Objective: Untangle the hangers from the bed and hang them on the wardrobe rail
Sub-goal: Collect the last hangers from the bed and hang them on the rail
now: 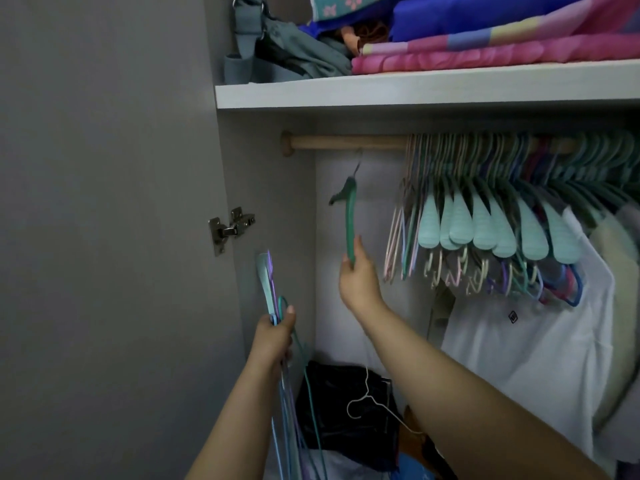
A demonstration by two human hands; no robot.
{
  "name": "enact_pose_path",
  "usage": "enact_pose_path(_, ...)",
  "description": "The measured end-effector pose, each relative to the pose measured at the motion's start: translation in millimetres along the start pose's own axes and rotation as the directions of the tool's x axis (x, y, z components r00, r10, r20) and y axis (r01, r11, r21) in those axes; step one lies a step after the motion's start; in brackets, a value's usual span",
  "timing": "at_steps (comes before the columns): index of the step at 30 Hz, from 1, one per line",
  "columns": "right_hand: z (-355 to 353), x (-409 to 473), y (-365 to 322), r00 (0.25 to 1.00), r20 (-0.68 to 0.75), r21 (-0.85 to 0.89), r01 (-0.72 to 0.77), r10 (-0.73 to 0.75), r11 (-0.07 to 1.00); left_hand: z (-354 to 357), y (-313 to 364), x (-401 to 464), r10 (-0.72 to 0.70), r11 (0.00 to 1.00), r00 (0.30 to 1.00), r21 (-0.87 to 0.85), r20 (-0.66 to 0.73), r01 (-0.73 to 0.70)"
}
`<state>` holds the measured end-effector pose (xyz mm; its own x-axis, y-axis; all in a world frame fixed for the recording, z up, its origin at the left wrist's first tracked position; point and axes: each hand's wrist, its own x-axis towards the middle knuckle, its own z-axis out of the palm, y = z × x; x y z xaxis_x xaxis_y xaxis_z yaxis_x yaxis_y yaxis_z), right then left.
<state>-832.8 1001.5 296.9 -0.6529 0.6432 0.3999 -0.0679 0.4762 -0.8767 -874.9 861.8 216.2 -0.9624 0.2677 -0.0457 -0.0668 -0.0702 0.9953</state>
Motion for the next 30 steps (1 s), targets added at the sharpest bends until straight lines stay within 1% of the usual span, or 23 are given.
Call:
enact_pose_path(1, -4, 13, -17, 0.998, -0.043, -0.052, 0.039, -0.042, 0.998, 1, 7, 1, 0.016, 1.000, 1.000, -0.003, 0.003, -0.016)
enact_pose_path(3, -14, 37, -45, 0.996, -0.057, -0.132, 0.053, -0.061, 0.990, 3, 19, 0, 0.045, 0.999, 0.999, -0.013, 0.015, -0.045)
enact_pose_path(6, -20, 59, -63, 1.000, -0.005, -0.241, -0.026, 0.025, 0.970, 5, 35, -5, 0.083, 0.996, 0.996, -0.047, 0.033, -0.081)
enact_pose_path(8, -19, 63, -62, 0.998, 0.021, -0.310, -0.048, 0.058, 0.950, 4, 42, -9, 0.102, 0.993, 0.994, -0.069, 0.039, -0.099)
enact_pose_path(10, -17, 64, -58, 0.997, 0.028, -0.294, -0.067, 0.079, 0.953, 1, 46, -13, 0.104, 0.991, 0.993, -0.084, 0.050, -0.100)
enact_pose_path(13, -19, 66, -52, 0.993, 0.019, -0.197, -0.112, 0.118, 0.974, -5, 49, -19, 0.099, 0.990, 0.993, -0.105, 0.070, -0.091)
enact_pose_path(14, -23, 67, -51, 0.991, -0.006, -0.166, -0.131, 0.132, 0.977, -7, 49, -21, 0.099, 0.989, 0.992, -0.114, 0.083, -0.090)
enact_pose_path(16, -35, 71, -45, 0.982, -0.123, -0.113, -0.159, 0.144, 0.981, -12, 46, -23, 0.102, 0.985, 0.989, -0.150, 0.108, -0.085)
enact_pose_path(18, -48, 69, -36, 0.966, -0.218, -0.031, -0.147, 0.137, 0.989, -17, 41, -24, 0.089, 0.978, 0.988, -0.198, 0.126, -0.063)
enact_pose_path(20, -55, 56, -25, 0.970, -0.213, 0.022, -0.117, 0.119, 0.993, -24, 34, -25, 0.059, 0.973, 0.987, -0.231, 0.150, -0.023)
enact_pose_path(22, -53, 35, -7, 0.978, -0.194, -0.024, -0.078, 0.072, 0.997, -30, 27, -26, 0.032, 0.968, 0.983, -0.251, 0.179, 0.014)
enact_pose_path(24, -48, -1, 18, 0.976, -0.219, -0.089, -0.025, 0.005, 0.996, -33, 21, -30, 0.014, 0.961, 0.978, -0.274, 0.206, 0.044)
enact_pose_path(25, -44, -23, 34, 0.970, -0.244, -0.099, -0.017, -0.007, 0.995, -34, 18, -32, 0.009, 0.957, 0.976, -0.284, 0.216, 0.054)
enact_pose_path(26, -38, -44, 53, 0.966, -0.258, -0.114, -0.046, 0.015, 0.992, -34, 17, -35, 0.006, 0.955, 0.975, -0.292, 0.224, 0.061)
enact_pose_path(27, -32, -65, 67, 0.970, -0.224, -0.130, -0.123, 0.092, 0.984, -33, 15, -38, 0.007, 0.952, 0.973, -0.298, 0.230, 0.064)
enact_pose_path(28, -25, -80, 79, 0.970, -0.132, -0.137, -0.222, 0.204, 0.965, -31, 13, -40, 0.006, 0.950, 0.972, -0.304, 0.235, 0.068)
enact_pose_path(29, -18, -93, 84, 0.947, 0.015, -0.139, -0.317, 0.322, 0.938, -28, 11, -42, -0.001, 0.948, 0.972, -0.308, 0.237, 0.076)
enact_pose_path(30, -13, -101, 84, 0.900, 0.170, -0.114, -0.387, 0.402, 0.915, -24, 9, -44, -0.010, 0.948, 0.970, -0.306, 0.242, 0.086)
